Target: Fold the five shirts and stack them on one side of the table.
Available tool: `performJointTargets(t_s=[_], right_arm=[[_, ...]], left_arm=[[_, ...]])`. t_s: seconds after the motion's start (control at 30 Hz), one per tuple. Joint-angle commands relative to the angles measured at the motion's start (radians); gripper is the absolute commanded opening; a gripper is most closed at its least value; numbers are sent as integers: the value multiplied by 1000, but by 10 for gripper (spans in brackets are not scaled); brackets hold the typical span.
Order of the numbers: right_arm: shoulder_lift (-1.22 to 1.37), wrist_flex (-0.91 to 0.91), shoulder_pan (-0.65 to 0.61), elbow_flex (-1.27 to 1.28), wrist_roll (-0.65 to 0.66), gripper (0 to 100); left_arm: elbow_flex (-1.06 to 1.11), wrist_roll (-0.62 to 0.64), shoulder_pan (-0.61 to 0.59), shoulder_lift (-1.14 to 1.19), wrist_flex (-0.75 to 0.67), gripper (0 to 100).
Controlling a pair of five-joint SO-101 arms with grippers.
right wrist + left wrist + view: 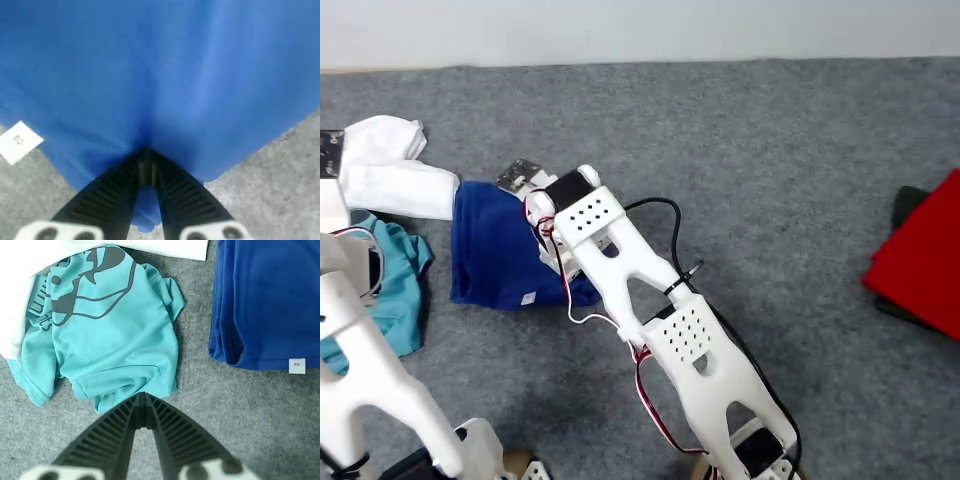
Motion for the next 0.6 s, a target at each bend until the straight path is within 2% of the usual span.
performJointTargets(t_s=[0.0, 0.13, 0.4, 0.57], right_arm=[[36, 42, 5, 21, -2, 9], [-12, 42, 18, 6, -2, 9], [-295, 42, 1, -12, -8, 9], [-363, 42, -25, 72, -9, 9]], left_arm=[[-4, -2, 3, -31, -12, 4], [-4, -2, 3, -31, -14, 4], [-4, -6, 3, -28, -15, 4], [-4, -6, 3, -26, -15, 4]])
